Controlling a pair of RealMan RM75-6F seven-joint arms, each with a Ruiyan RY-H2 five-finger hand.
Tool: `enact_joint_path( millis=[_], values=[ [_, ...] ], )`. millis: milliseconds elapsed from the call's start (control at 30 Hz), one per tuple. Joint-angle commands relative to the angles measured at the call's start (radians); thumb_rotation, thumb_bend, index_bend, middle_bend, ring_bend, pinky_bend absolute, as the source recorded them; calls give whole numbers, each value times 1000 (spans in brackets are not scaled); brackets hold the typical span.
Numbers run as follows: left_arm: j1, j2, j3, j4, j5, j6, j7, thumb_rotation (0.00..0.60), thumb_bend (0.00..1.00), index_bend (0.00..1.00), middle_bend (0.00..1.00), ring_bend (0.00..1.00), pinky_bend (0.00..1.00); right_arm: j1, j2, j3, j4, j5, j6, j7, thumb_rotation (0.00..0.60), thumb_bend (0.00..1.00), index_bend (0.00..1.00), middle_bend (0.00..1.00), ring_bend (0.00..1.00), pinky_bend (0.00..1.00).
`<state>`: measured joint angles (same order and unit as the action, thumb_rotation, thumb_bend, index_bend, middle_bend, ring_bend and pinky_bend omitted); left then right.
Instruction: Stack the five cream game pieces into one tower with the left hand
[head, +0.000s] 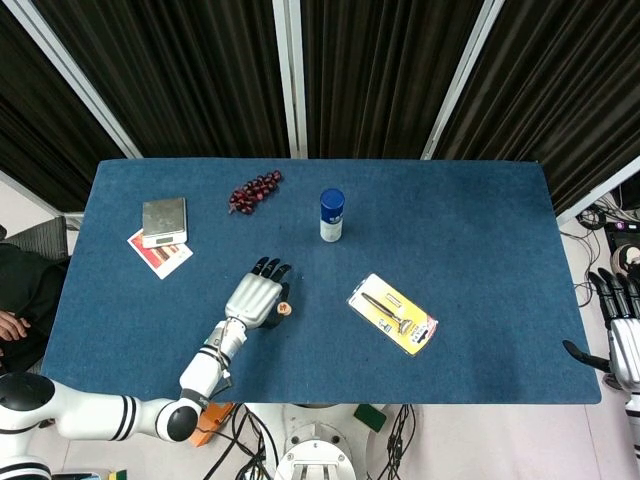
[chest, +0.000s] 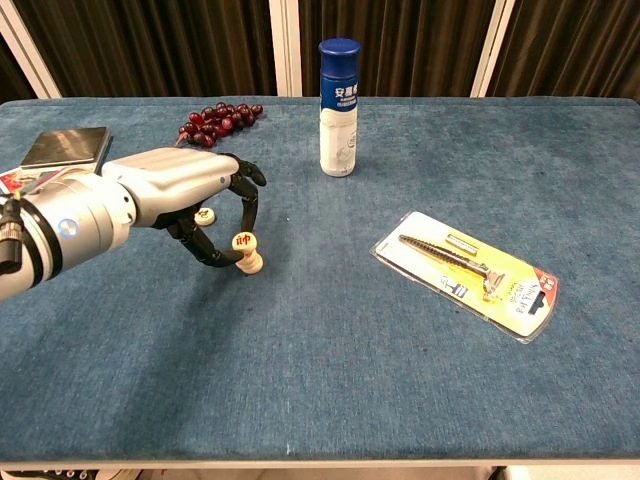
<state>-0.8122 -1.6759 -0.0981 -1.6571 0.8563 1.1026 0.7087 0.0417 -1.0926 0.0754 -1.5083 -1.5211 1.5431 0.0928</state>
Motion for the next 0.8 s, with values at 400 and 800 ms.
enact_joint_path(
  millis=[400,800],
  values=[
    [-1,-5,-3,5,-10,-5,10,600,308,461,95,0,0,0,0,1,1,1,-1,2,600,174,0,99,0,60],
    [-1,1,-3,0,-18,-9,15,600,304,445,90,0,0,2,0,2,1,2,-4,1,600,175,0,99,0,60]
  ],
)
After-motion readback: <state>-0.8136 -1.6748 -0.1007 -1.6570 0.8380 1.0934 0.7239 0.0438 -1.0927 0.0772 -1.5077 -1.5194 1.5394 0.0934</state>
